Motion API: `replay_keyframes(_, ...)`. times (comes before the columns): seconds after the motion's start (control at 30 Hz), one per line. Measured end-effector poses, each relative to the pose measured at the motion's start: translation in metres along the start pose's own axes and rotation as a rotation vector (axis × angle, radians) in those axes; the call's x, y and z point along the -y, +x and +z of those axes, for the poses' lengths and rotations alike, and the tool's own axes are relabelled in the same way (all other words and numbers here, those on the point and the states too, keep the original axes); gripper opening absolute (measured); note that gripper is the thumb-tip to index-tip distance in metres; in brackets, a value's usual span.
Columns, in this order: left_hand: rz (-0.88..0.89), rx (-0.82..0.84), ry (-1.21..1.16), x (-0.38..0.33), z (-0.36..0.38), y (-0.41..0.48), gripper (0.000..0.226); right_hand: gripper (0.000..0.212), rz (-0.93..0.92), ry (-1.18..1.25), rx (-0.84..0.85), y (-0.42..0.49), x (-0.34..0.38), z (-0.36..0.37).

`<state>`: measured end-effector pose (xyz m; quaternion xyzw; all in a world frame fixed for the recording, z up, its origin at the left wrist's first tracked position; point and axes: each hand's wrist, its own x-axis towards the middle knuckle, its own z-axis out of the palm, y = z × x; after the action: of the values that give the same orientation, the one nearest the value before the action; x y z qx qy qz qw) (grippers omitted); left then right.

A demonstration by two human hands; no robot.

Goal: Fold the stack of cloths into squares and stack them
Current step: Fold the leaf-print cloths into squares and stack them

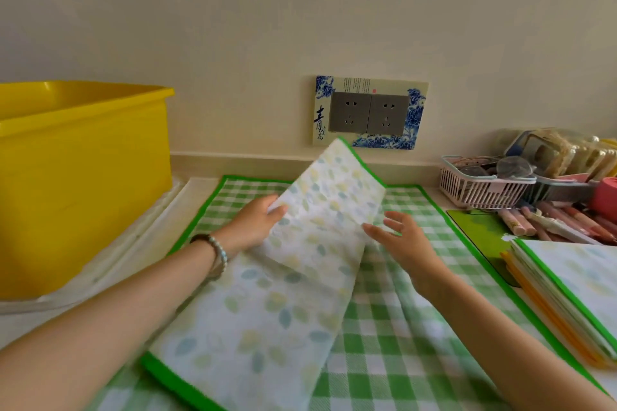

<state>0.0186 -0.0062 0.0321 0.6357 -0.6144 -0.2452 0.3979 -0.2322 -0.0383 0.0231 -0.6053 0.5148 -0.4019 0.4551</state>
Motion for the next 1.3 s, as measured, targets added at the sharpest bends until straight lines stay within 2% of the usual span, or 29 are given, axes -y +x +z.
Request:
replay_keyframes(0.1,-0.137,-0.084,-0.197,0.01,0.011,-0.011,0.035,0.08,0.209,0.194,0.149,-0.002,0.0,0.002)
replay_keyframes(0.17,-0.252,-0.111,-0.256,0.014,0.019,-0.016,0.044,0.076,0.274,0.172,0.226,-0.007,0.001,0.004)
replay_keyframes(0.27,-0.328,-0.091,-0.215,0.013,0.028,-0.018,0.05,0.075,0.261,0.013,0.203,-0.009,0.0,0.004)
replay_keyframes(0.37,-0.329,-0.057,-0.154,0.008,0.032,-0.018,0.036,0.075,0.25,-0.093,0.175,-0.006,-0.001,0.0)
replay_keyframes(0.43,-0.32,-0.064,-0.118,0.007,0.031,-0.02,0.035,0.074,0.243,-0.126,0.187,-0.006,-0.002,-0.001)
replay_keyframes(0.57,-0.334,-0.07,-0.129,0.002,0.021,-0.031,0.059,0.068,0.194,-0.2,0.186,-0.006,0.001,-0.002)
replay_keyframes(0.63,-0.273,-0.003,-0.004,-0.005,0.013,-0.044,0.067,0.058,0.151,-0.241,0.183,-0.008,0.007,-0.006)
replay_keyframes(0.73,-0.09,0.095,0.284,-0.01,-0.003,-0.071,0.062,0.04,-0.062,-0.417,0.185,-0.017,0.007,-0.016)
replay_keyframes(0.8,0.011,0.193,0.375,-0.01,-0.013,-0.09,0.053,0.031,-0.252,-0.61,0.209,-0.031,0.004,-0.025)
replay_keyframes(0.9,0.065,0.365,0.429,-0.009,-0.025,-0.118,0.051,0.044,-0.456,-0.796,0.346,-0.058,-0.001,-0.035)
replay_keyframes(1.03,0.068,0.462,0.53,-0.006,-0.031,-0.14,0.072,0.051,-0.667,-1.095,0.481,-0.075,-0.013,-0.048)
replay_keyframes(1.1,0.065,0.523,0.567,-0.005,-0.031,-0.144,0.086,0.052,-0.779,-1.147,0.478,-0.077,-0.015,-0.052)
replay_keyframes(1.2,0.076,0.617,0.657,-0.005,-0.031,-0.147,0.105,0.059,-1.041,-1.255,0.421,-0.072,-0.018,-0.054)
replay_keyframes(1.3,0.063,0.704,0.756,-0.007,-0.031,-0.148,0.116,0.057,-1.192,-1.291,0.464,-0.067,-0.017,-0.052)
